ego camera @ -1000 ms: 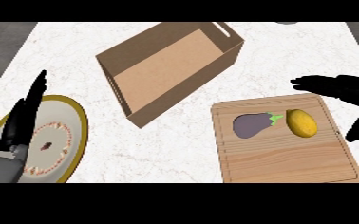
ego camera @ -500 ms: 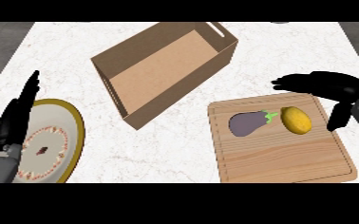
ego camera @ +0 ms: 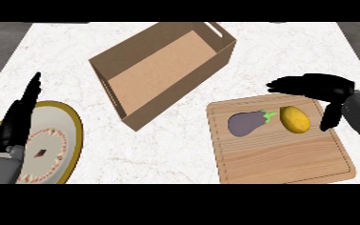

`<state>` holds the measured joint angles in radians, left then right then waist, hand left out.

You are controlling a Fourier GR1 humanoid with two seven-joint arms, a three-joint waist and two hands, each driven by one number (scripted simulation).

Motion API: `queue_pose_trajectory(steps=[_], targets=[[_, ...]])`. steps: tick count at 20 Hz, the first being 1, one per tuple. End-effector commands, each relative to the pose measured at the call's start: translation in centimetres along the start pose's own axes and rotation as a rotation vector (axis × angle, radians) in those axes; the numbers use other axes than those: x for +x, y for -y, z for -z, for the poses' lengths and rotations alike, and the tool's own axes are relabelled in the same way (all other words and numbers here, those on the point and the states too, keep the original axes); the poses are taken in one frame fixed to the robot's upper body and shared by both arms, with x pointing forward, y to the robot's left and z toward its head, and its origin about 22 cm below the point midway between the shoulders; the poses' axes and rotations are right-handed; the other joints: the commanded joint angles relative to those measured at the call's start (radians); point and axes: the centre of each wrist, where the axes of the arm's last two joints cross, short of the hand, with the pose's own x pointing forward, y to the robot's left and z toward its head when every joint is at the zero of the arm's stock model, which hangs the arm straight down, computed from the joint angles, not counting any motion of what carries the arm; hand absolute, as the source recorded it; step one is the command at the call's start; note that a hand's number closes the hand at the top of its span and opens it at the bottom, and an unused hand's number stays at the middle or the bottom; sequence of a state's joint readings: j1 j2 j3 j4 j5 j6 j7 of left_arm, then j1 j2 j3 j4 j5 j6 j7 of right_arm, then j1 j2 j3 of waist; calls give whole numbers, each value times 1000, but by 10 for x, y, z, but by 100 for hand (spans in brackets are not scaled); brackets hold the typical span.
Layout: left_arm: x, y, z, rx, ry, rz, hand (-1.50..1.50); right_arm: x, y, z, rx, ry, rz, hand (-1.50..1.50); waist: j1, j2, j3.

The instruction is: Pick the lemon from the cutting board and place it in the cardboard box

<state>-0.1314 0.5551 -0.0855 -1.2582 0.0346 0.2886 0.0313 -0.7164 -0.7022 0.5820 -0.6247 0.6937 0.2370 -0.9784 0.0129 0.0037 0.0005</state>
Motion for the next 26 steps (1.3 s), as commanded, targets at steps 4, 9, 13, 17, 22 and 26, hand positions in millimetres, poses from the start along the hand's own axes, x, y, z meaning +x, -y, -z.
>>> queue_pose_trajectory(steps=[4, 9, 13, 17, 22, 26], targets=[[-1, 9, -1, 15, -6, 7, 0, 10, -7, 21, 49, 179, 88, -150, -7, -2, 0], [-4, 2, -4, 7, -7, 7, 0, 15, 0, -6, 37, 235, 89, -150, -19, -8, -1], [5, -2, -2, 20, 2, 0, 0, 18, -10, -10, 117, 153, 28, -150, -13, -5, -1], [-18, -12, -3, 6, -19, -9, 0, 29, -4, 4, 119, 92, 3, -150, -15, -5, -1], [1, -9, -1, -1, -1, -6, 0, 28, -23, 18, 131, 59, 10, -150, -8, -3, -1], [10, -13, -1, 4, 6, 10, 0, 30, -43, 37, -40, 78, -51, 150, -7, -2, 0]])
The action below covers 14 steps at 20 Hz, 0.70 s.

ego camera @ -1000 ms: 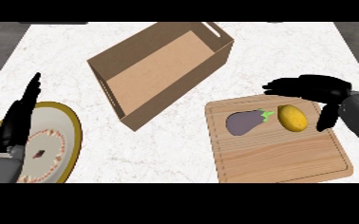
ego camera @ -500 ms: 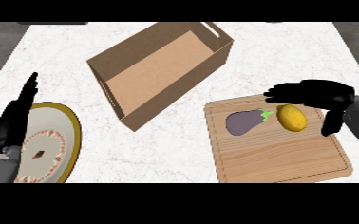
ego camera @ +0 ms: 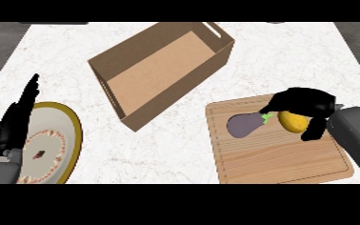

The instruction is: Pick the lemon from the cutting board and place it in the cardboard box

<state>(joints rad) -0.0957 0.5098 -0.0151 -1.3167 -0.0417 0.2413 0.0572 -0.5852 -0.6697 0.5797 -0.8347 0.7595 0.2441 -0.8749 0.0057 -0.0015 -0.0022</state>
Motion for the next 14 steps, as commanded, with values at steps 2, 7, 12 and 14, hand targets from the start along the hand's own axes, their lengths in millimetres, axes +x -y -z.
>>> queue_pose_trajectory(steps=[2, 7, 12, 14], targets=[[10, 11, 3, 6, 5, -2, 0, -8, -1, 12, -149, 26, -18, 150, 7, 5, 3], [-4, 11, 3, 8, -11, 12, 0, -2, -1, 9, -209, 20, -100, 150, -4, 2, 2], [-5, -1, -1, 16, -27, 6, 0, 0, 6, 11, -422, -239, -13, 150, -26, -7, 1], [-3, -7, 2, 22, -40, 1, 0, -2, 2, 16, -469, -457, 73, 150, -43, -14, -1]])
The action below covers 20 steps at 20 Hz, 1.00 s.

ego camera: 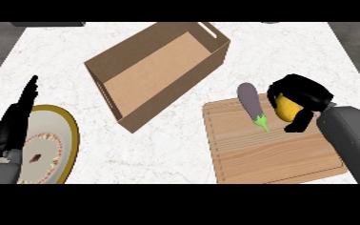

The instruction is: Pick the lemon from the cutting board and place it in the cardboard box

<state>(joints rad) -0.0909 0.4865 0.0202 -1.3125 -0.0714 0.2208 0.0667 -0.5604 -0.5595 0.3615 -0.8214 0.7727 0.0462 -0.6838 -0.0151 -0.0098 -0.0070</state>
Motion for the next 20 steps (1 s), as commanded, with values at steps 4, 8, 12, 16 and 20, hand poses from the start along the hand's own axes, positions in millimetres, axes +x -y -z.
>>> queue_pose_trajectory(steps=[4, 8, 12, 16, 20], targets=[[-14, -7, -6, 28, -39, 20, 0, 4, 10, 10, -276, -582, 64, 150, -33, -15, 1], [-7, -7, -5, 38, -32, 13, 0, 43, 46, 33, -431, -622, 31, 150, -34, -16, 3], [-17, 7, -19, 14, -36, 9, 0, 97, 82, 43, -636, -512, -42, 150, -25, -14, 4], [10, -2, 3, 19, -3, -2, 0, 148, 105, 34, -658, -427, -33, 150, -9, -1, 6], [-1, 14, -6, -25, -6, -6, 0, 189, 137, 61, -627, -364, 47, 150, 17, 7, 6]])
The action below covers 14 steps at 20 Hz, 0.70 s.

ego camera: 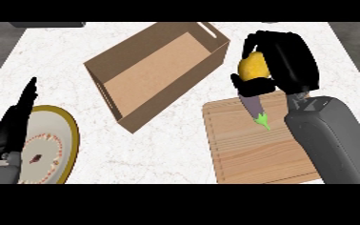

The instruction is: Pick the lemon from the cutting board and place it in the cardboard box

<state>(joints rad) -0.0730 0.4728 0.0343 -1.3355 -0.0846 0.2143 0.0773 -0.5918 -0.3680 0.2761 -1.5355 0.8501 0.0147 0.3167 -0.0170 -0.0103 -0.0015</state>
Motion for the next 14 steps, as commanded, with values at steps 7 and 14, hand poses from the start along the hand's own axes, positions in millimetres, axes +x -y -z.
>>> queue_pose_trajectory(steps=[7, 14], targets=[[0, 21, -5, -23, 30, -3, 0, 93, 20, 55, -1, -1, 235, 150, 36, 13, 1], [4, 5, 5, -31, 36, 11, 0, 122, 15, 100, 23, -82, 359, 150, 44, 16, 1]])
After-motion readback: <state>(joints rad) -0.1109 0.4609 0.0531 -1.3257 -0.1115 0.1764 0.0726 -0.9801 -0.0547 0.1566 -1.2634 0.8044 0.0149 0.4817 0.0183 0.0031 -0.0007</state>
